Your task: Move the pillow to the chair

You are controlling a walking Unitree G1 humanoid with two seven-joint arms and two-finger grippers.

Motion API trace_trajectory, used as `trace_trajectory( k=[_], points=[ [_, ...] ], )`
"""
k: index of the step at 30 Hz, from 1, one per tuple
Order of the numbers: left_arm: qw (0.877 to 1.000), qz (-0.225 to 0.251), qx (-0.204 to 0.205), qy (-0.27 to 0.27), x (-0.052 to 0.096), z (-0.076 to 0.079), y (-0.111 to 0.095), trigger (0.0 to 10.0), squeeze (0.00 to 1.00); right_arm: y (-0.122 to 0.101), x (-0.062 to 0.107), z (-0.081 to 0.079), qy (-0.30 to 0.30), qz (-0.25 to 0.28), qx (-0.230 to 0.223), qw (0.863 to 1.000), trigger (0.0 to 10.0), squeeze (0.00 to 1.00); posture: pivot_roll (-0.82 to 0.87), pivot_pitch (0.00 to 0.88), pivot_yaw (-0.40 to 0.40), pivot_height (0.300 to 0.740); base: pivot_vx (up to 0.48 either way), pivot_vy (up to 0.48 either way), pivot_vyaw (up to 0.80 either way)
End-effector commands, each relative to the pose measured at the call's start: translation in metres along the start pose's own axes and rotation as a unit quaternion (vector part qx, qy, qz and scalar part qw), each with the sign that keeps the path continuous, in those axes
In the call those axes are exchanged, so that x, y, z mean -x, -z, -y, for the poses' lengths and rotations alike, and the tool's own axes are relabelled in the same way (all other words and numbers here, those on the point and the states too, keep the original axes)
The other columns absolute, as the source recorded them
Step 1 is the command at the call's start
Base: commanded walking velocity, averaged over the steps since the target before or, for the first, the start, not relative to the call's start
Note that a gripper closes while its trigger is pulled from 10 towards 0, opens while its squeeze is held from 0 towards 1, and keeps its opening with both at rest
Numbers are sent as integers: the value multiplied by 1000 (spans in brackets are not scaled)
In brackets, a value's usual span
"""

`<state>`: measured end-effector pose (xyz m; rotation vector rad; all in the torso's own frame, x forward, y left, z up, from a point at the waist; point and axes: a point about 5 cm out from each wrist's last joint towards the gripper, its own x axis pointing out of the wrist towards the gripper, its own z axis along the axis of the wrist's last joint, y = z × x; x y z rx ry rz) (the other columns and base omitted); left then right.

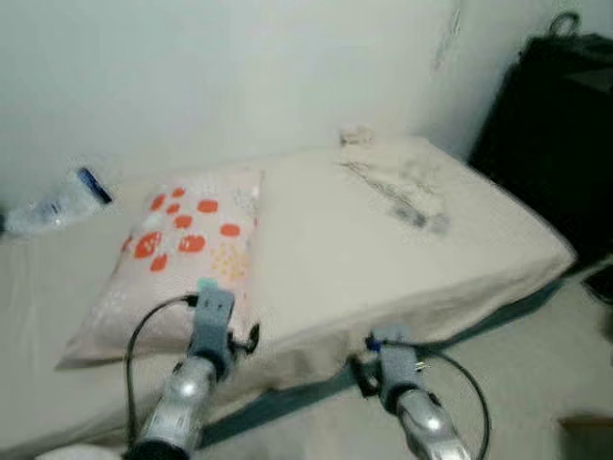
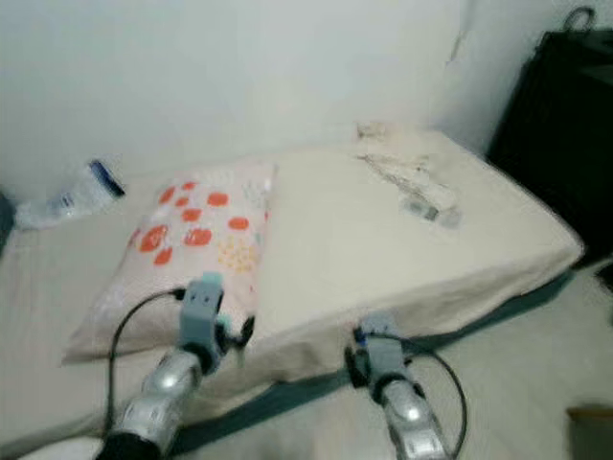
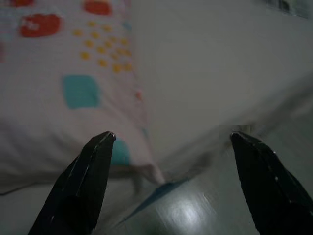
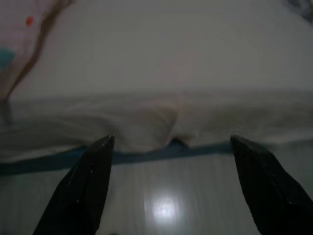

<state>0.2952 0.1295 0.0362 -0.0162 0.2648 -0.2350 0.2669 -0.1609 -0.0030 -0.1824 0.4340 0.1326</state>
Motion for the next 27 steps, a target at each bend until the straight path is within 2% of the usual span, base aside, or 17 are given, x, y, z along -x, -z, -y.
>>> trace_trajectory(
  k=[1, 4, 11, 27],
  points=[
    [1000, -10, -3, -10, 4, -8, 5, 10000, 0, -2, -1, -6, -9, 1, -21, 1000, 10000, 0, -36, 80, -35, 740, 390, 0, 0],
    [1000, -10, -3, -11, 4, -8, 5, 10000, 0, -2, -2, -4, -1, 0, -32, 999, 10000, 0, -36, 80, -35, 740, 390, 0, 0],
    [1000, -14, -6, -11, 3, -8, 5, 10000, 0, 3, 0, -2, 0, -6, -22, 1000, 10000, 0, -33, 81, -31, 740, 371, 0, 0],
    [999, -11, -6, -48, 3, -18, 2, 10000, 0, 3, 0, -3, 0, -4, -26, 1000, 10000, 0, -30, 73, -29, 740, 0, 0, 0]
  ],
)
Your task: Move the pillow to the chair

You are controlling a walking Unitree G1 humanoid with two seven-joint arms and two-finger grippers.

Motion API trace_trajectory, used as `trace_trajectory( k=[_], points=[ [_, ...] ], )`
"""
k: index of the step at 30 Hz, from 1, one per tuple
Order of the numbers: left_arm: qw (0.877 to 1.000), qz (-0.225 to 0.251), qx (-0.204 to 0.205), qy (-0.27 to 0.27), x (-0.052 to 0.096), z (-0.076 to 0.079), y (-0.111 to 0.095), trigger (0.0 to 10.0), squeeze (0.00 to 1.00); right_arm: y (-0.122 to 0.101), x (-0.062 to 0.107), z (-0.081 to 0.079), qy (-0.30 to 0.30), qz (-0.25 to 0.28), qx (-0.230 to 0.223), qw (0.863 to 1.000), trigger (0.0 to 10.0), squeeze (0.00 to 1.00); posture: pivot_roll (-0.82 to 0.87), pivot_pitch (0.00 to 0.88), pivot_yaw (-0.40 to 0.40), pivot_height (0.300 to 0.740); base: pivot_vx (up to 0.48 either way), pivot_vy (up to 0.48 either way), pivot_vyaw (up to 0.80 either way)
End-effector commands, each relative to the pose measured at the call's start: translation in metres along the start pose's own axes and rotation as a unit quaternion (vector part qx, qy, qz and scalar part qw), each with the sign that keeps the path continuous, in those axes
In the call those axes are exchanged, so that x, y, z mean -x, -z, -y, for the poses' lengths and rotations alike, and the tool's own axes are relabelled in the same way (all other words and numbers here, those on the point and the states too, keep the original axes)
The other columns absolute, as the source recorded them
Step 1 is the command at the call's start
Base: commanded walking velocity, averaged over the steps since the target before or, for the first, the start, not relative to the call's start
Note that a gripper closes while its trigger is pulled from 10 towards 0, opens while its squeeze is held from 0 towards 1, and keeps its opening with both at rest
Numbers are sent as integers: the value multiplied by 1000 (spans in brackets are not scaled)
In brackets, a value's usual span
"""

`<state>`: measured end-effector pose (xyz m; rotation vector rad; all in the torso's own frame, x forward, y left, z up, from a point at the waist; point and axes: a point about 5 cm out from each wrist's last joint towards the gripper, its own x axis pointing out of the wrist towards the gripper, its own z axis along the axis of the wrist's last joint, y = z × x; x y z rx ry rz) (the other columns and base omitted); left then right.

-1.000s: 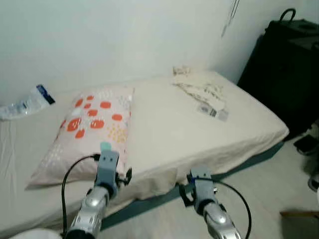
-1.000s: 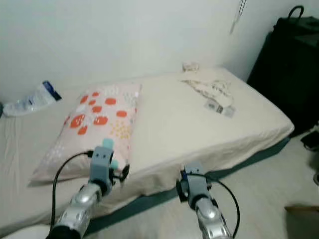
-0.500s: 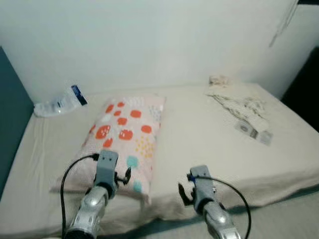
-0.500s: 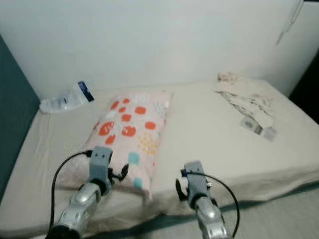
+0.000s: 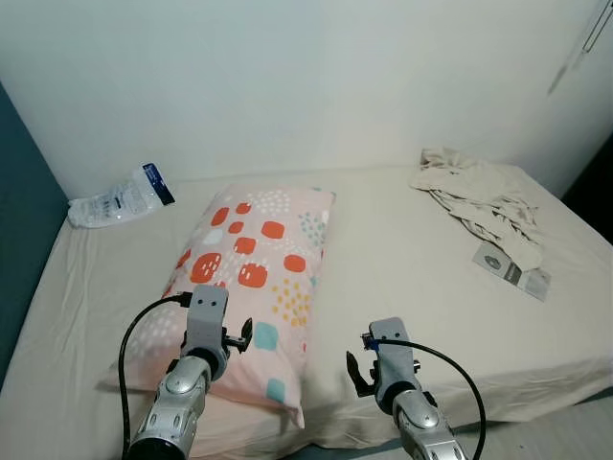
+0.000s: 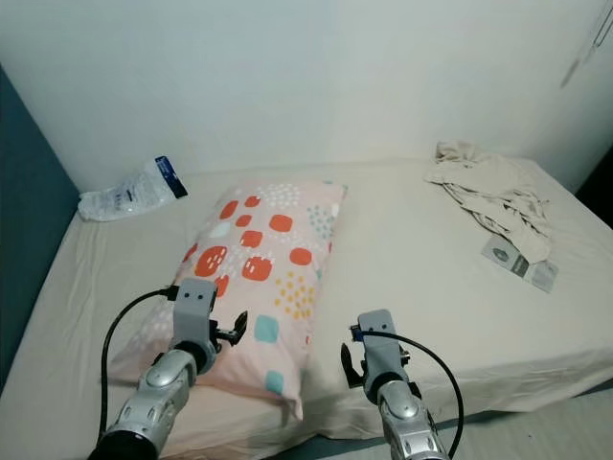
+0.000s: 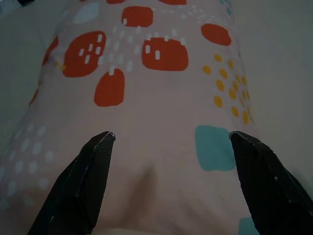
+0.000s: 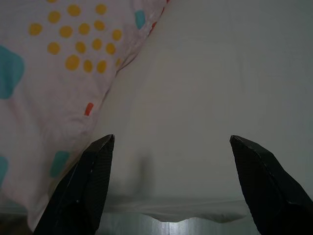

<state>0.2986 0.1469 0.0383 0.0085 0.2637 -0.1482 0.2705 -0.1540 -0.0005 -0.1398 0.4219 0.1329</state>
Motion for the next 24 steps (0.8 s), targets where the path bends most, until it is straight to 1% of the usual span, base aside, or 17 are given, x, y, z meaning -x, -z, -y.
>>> trace_trajectory(
  k=[1, 11, 20, 22, 24],
  points=[
    [1000, -11, -1, -5, 1, -1, 5, 10000, 0, 8, 3, 3, 4, -11, -6, 1000, 10000, 0, -30, 72, -29, 740, 0, 0, 0],
    [1000, -11, -9, -7, 2, -3, 5, 10000, 0, 6, 2, 1, 4, -9, -6, 1000, 10000, 0, -24, 65, -29, 740, 0, 0, 0],
    [1000, -18, -18, -9, 2, -3, 6, 10000, 0, 6, 1, 2, 5, -11, -8, 1000, 10000, 0, -21, 73, -27, 740, 0, -470, 0],
    [1000, -17, -11, -15, 2, -4, 6, 10000, 0, 6, 1, 2, 6, -11, -8, 1000, 10000, 0, -22, 74, -26, 740, 0, -480, 0],
    [999, -22, -2, -29, 2, -7, 6, 10000, 0, 5, 1, 2, 7, -11, -8, 1000, 10000, 0, -24, 78, -24, 740, 0, 0, 0]
  ],
)
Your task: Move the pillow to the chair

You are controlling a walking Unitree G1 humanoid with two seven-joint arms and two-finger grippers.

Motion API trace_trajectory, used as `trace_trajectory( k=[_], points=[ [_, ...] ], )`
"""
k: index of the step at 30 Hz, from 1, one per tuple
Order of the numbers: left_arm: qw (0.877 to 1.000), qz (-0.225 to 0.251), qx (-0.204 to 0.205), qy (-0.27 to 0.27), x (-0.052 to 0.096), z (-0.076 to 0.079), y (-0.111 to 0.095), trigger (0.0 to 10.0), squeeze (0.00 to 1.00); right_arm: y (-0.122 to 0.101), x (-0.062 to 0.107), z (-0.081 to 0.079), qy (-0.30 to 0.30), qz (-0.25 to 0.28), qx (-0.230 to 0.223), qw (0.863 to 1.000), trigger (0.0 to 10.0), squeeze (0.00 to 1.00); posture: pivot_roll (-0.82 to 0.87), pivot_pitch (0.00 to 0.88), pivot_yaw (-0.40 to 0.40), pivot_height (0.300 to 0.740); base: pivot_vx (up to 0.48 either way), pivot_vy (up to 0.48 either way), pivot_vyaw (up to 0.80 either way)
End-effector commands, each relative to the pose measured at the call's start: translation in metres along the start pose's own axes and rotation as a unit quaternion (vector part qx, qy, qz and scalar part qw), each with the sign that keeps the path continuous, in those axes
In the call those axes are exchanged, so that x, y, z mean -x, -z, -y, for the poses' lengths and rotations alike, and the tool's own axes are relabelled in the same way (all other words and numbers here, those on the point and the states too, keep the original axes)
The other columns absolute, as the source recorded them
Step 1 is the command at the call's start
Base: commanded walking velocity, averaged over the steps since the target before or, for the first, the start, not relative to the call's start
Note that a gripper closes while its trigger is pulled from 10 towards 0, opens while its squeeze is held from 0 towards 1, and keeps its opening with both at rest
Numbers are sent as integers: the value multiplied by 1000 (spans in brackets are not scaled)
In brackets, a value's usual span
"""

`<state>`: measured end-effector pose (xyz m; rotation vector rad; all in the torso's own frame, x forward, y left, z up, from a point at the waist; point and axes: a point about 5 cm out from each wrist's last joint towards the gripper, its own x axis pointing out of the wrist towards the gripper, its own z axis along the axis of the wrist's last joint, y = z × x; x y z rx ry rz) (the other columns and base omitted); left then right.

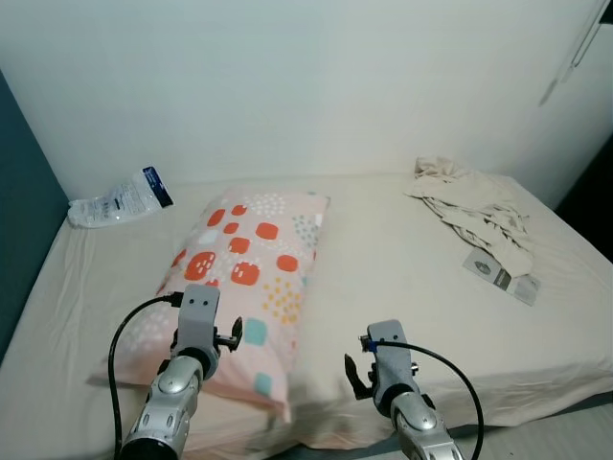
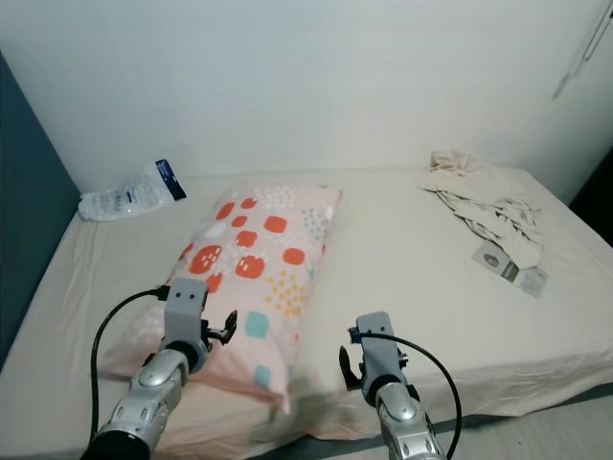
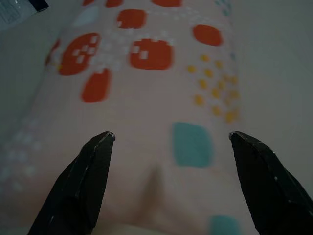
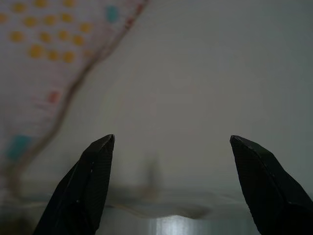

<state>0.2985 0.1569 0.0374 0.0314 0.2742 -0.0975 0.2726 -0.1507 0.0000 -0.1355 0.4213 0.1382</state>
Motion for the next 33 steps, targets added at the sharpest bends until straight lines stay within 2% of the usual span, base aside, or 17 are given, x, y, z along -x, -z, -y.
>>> trace_trajectory(
  k=[1, 16, 24, 33],
  points=[
    [1000, -21, 10, -8, 0, 2, 6, 10000, 0, 7, 3, 5, 10, -11, -7, 1000, 10000, 0, -25, 79, -24, 740, 0, 0, 0],
    [1000, -29, 1, -8, -2, 1, 6, 10000, 0, 7, 4, 7, 16, -9, -9, 1000, 10000, 0, -27, 82, -15, 740, 0, 0, 0],
    [1000, -29, -10, 1, -3, 3, 5, 10000, 0, 7, 4, 7, 18, -8, -10, 1000, 10000, 0, -29, 83, -11, 740, 0, 426, 0],
    [1000, 10, 8, 0, -3, 5, -3, 10000, 0, 6, 5, 8, 20, -2, -9, 1000, 10000, 0, -32, 83, -13, 740, 0, 0, 0]
  ],
)
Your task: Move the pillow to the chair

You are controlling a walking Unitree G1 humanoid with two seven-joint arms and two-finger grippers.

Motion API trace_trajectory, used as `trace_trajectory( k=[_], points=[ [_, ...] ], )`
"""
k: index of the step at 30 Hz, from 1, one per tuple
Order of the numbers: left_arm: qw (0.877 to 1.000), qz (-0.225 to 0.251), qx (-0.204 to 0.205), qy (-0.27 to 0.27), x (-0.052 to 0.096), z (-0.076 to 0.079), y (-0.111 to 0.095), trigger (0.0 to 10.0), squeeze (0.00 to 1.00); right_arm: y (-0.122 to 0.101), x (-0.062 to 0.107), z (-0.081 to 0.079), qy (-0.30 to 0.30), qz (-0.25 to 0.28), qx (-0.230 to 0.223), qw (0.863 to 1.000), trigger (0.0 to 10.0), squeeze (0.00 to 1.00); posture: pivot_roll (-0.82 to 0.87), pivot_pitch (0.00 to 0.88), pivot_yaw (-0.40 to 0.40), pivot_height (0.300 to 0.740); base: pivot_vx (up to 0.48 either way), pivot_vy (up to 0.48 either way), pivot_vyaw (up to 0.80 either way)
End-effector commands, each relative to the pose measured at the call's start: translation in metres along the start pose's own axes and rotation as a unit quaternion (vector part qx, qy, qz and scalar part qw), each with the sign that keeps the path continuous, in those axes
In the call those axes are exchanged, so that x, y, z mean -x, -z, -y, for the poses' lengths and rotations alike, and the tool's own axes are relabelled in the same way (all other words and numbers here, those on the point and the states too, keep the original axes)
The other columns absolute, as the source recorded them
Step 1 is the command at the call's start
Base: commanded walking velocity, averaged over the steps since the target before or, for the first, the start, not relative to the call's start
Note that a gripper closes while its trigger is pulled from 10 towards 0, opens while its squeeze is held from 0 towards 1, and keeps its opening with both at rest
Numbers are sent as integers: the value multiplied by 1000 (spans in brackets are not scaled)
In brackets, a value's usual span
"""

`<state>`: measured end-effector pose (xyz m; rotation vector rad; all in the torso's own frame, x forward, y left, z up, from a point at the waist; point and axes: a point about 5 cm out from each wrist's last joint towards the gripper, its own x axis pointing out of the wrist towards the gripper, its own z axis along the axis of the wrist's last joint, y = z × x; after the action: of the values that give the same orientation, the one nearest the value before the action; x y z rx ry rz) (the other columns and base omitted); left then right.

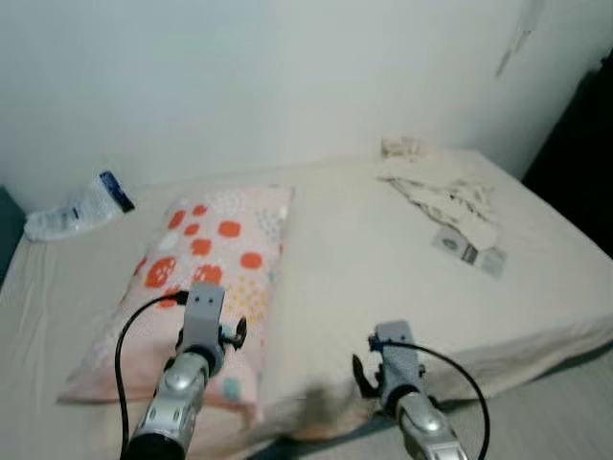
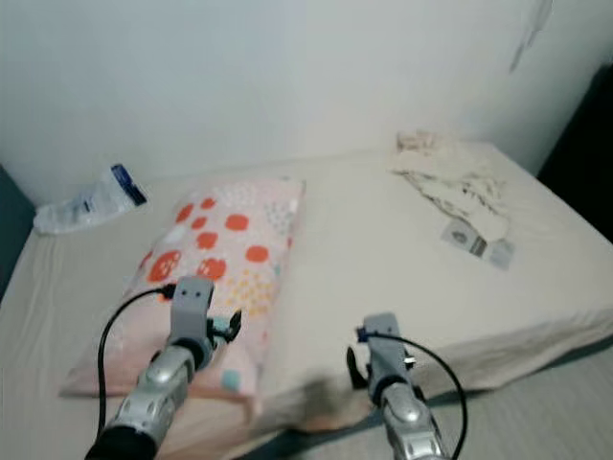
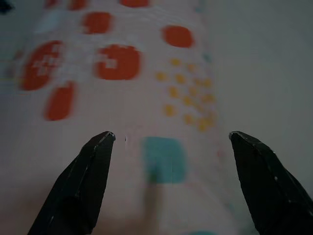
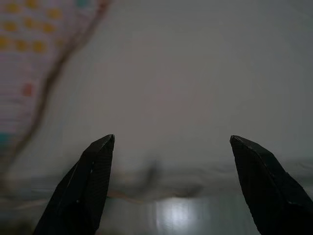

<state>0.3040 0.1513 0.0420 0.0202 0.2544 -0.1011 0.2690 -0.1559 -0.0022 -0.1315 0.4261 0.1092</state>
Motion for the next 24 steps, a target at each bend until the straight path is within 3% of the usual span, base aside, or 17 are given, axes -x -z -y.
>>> trace_trajectory(
  k=[1, 9, 12, 17, 20, 24],
  points=[
    [1000, 1, 4, -3, 2, 0, 3, 10000, 0, 2, 2, 4, 6, 2, -4, 1000, 10000, 0, -32, 84, -12, 740, 0, 0, 0],
    [1000, -3, 6, 2, 2, 2, 4, 10000, 0, 1, 1, 4, 6, 3, -2, 1000, 10000, 0, -33, 83, -16, 740, 0, 0, 0],
    [1000, -27, -2, 5, 3, 2, 11, 10000, 0, 1, 1, 4, 6, 4, 0, 1000, 10000, 0, -34, 84, -15, 740, 0, 0, 0],
    [999, -42, -2, -4, 5, -1, 18, 10000, 0, -4, 0, -1, -8, 18, 30, 999, 10000, 0, -39, 84, -12, 740, 0, 0, 0],
    [997, -60, 17, -49, 4, -13, 21, 10000, 0, -9, 0, -5, -11, 35, 41, 998, 10000, 0, -39, 79, -11, 740, 0, 0, 0],
    [987, -72, 100, -102, 4, -25, 21, 10000, 0, -11, -2, -5, -11, 38, 23, 999, 10000, 0, -40, 68, -11, 740, 0, 0, 0]
  ],
)
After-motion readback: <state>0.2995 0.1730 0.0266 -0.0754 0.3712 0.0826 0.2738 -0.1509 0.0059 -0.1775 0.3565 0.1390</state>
